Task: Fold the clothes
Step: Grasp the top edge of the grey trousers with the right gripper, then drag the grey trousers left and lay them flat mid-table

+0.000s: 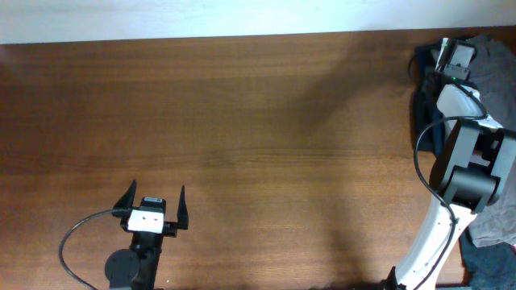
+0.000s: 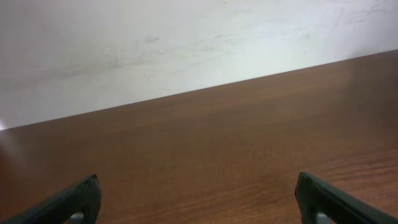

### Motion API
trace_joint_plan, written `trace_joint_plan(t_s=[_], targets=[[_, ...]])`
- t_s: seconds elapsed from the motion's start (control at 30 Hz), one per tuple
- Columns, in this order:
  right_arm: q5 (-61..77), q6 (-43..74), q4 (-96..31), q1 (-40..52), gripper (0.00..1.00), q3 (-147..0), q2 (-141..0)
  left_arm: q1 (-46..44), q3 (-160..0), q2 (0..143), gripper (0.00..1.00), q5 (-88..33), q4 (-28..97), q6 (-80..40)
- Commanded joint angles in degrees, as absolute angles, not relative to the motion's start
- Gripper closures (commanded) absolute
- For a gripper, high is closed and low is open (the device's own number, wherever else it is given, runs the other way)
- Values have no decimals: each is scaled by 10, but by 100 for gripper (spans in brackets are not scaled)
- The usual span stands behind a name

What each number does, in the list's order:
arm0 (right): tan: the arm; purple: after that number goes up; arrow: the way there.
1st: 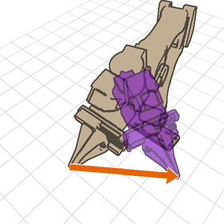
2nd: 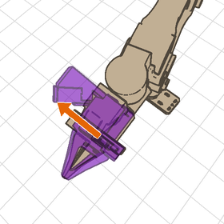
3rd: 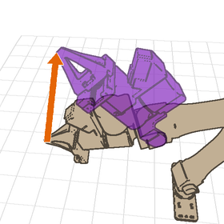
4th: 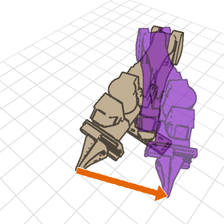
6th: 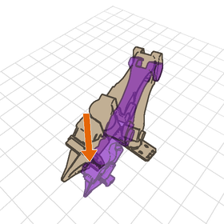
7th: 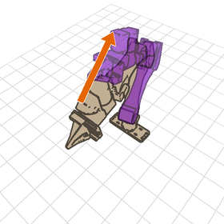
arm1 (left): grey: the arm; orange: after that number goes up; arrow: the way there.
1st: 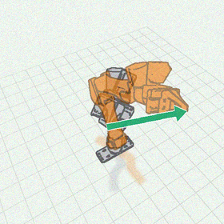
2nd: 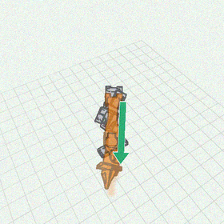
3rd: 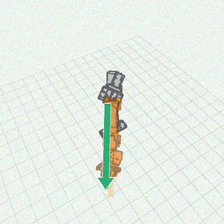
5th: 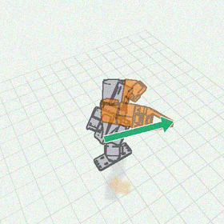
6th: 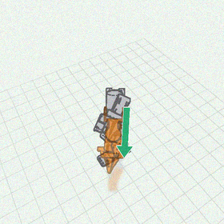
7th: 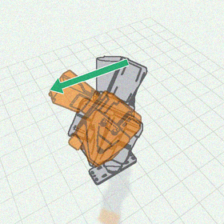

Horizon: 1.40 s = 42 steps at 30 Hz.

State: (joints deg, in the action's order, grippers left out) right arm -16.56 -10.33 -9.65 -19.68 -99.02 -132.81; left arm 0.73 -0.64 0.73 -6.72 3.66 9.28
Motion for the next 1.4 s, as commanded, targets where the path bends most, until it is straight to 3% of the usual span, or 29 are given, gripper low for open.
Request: trace_joint_plan(t_s=[0.0, 0.63, 1.03, 1.37], targets=[[-186, -78, -110, -195, 96, -1003, -1278, 9, -5, 4, 1, -77, 39, 100], [-185, -75, -208, -25, 96, -1003, -1140, 9, -5, 4, 1, -77, 39, 100], [25, 85, -275, 148, 96, -1003, -1141, 9, -5, 4, 1, -77, 39, 100], [28, 181, -240, 336, 96, -1003, -1175, 9, -5, 4, 1, -77, 39, 100]])
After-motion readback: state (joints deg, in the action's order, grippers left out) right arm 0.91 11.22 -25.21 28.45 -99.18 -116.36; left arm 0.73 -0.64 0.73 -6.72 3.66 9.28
